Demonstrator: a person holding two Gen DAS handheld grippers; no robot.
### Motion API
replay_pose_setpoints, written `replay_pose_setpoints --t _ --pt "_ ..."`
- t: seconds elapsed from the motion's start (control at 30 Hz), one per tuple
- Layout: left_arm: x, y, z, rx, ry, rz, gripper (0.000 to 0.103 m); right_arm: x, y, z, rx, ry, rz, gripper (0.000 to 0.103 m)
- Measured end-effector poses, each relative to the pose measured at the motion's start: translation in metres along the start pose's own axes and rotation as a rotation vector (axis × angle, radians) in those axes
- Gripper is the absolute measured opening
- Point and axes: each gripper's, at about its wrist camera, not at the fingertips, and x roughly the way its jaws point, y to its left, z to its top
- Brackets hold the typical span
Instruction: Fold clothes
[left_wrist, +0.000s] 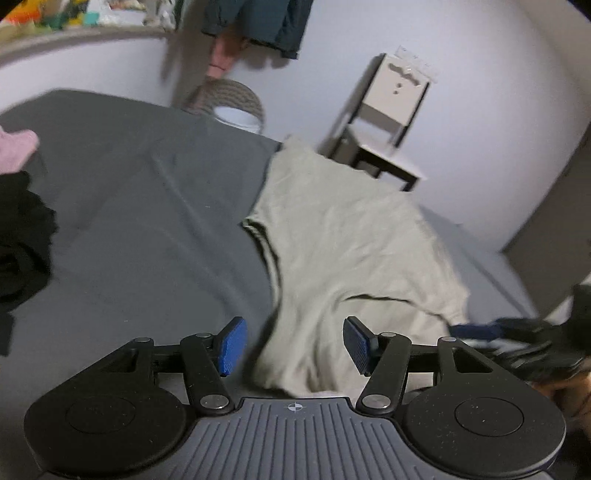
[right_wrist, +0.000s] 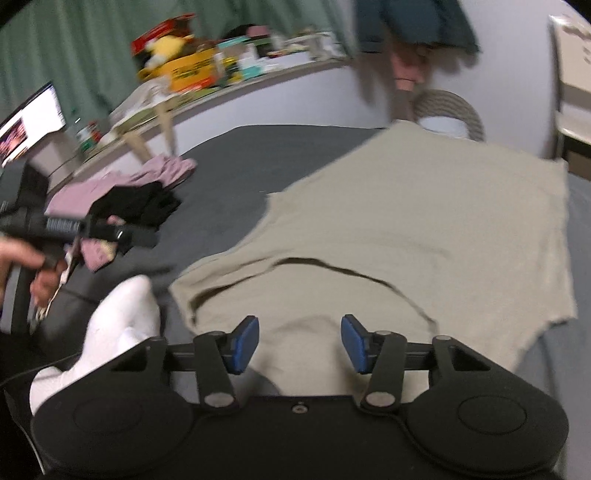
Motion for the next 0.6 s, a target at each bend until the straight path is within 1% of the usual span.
replay_pose_setpoints --t 0.07,0.2,0.27,0.37,0.43,0.47,0.53,0.57,0.6 --pt "0.001 0.006 0.007 -0.009 0.03 -0.052 0.059 0.005 0.014 0.003 0.003 -0.01 0.026 0.048" --pt "0.01 0.013 0.016 0.002 0.099 -0.125 0.059 0.021 0.032 0.019 0.089 -0.005 0.091 0.045" --pt "0.016 0.018 0.019 0.018 0.143 -0.173 0.059 0.031 0.04 0.026 0.095 0.016 0.094 0.043" --pt "0.02 0.026 0.023 0.025 0.159 -0.222 0.059 0.05 0.046 0.033 0.129 0.059 0.094 0.039" --pt "0.019 0.037 0.024 -0.01 0.138 -0.255 0.059 0.064 0.047 0.038 0.17 0.081 0.097 0.039" --pt "0.018 0.043 0.023 -0.045 0.12 -0.277 0.059 0.071 0.047 0.04 0.186 0.097 0.1 0.039" --pt "0.019 0.056 0.018 -0.15 0.076 -0.338 0.059 0.084 0.044 0.044 0.224 0.137 0.095 0.039" --pt "0.02 0.06 0.015 -0.187 0.063 -0.363 0.059 0.089 0.044 0.044 0.238 0.157 0.099 0.039" --pt "0.021 0.064 0.013 -0.2 0.06 -0.373 0.059 0.093 0.043 0.044 0.258 0.173 0.105 0.039"
